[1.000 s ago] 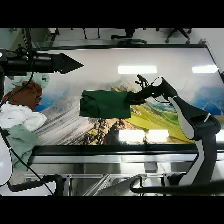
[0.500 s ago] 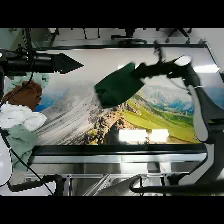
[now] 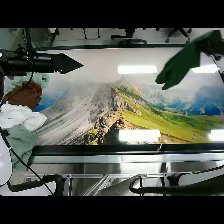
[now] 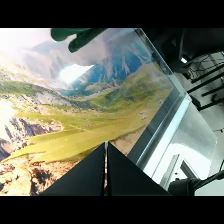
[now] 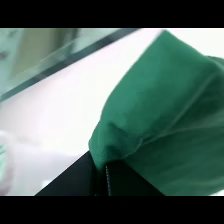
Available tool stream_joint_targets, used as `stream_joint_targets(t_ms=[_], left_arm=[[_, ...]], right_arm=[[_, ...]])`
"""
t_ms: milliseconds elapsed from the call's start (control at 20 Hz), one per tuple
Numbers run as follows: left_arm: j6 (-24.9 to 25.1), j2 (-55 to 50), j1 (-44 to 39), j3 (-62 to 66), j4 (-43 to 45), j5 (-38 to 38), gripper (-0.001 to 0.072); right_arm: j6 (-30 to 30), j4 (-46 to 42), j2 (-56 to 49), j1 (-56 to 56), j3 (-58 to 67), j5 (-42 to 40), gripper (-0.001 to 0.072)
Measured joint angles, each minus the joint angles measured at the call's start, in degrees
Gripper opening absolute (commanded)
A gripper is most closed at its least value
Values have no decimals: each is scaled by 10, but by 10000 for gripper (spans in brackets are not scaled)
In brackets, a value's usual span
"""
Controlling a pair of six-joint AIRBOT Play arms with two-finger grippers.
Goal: Fold the shirts.
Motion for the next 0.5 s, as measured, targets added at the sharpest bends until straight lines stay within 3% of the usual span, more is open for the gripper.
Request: stream_joint_targets(t_ms=[250,500], left_arm=[[7,0,0,0,2,0,15],[13,0,0,0,4,-1,15]], right_arm=[[125,-231,40,-72,-33,90,16],[227,-403,130,-133,-200,204,16]])
